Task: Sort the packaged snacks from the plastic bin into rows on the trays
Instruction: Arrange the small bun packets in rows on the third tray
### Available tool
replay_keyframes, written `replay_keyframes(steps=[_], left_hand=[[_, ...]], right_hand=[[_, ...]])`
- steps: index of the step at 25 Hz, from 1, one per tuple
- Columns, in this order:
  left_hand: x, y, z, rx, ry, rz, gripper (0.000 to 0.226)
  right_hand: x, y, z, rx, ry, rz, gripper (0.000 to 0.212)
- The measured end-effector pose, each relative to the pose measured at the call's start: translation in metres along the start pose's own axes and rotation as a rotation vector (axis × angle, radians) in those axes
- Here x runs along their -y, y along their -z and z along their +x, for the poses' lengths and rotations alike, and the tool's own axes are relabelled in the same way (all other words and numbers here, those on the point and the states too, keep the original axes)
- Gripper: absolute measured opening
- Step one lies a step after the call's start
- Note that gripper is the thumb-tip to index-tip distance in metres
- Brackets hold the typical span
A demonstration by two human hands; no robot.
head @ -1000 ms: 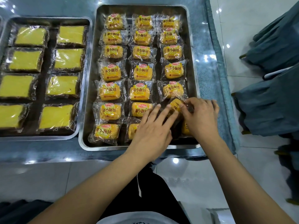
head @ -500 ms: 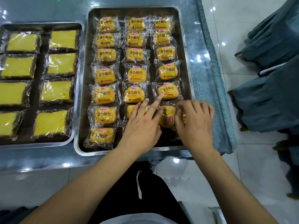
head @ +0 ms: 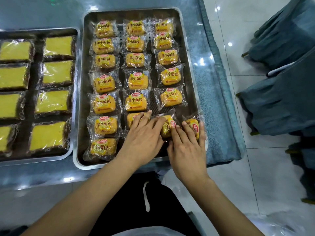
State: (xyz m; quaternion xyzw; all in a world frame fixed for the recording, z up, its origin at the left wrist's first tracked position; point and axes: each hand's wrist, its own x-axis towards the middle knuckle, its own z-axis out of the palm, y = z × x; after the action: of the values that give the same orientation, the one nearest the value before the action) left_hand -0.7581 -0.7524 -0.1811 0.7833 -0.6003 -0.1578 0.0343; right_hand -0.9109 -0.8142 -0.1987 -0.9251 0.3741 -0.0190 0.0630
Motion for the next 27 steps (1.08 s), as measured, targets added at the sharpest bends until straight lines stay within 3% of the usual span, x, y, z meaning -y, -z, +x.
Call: replay_keyframes(steps=[10, 19, 27], left_hand=[[0.000, 0.000, 0.000, 0.037, -0.078, -0.025, 0.039], [-0.014, -0.001, 0.004, 0.060, -0.069, -0.041, 0.044], [-0.034, 0.000, 0.000, 0.132, -0.047, -0.056, 0.044]], right_hand=[[-0.055, 0.023, 0.001, -0.199, -0.090, 0.027, 0.026], [-0.059, 0.010, 0.006, -0.201, -0.073, 0.016, 0.034], [-0.087, 0.015, 0.035, -0.138, 0.068, 0.115, 0.044]])
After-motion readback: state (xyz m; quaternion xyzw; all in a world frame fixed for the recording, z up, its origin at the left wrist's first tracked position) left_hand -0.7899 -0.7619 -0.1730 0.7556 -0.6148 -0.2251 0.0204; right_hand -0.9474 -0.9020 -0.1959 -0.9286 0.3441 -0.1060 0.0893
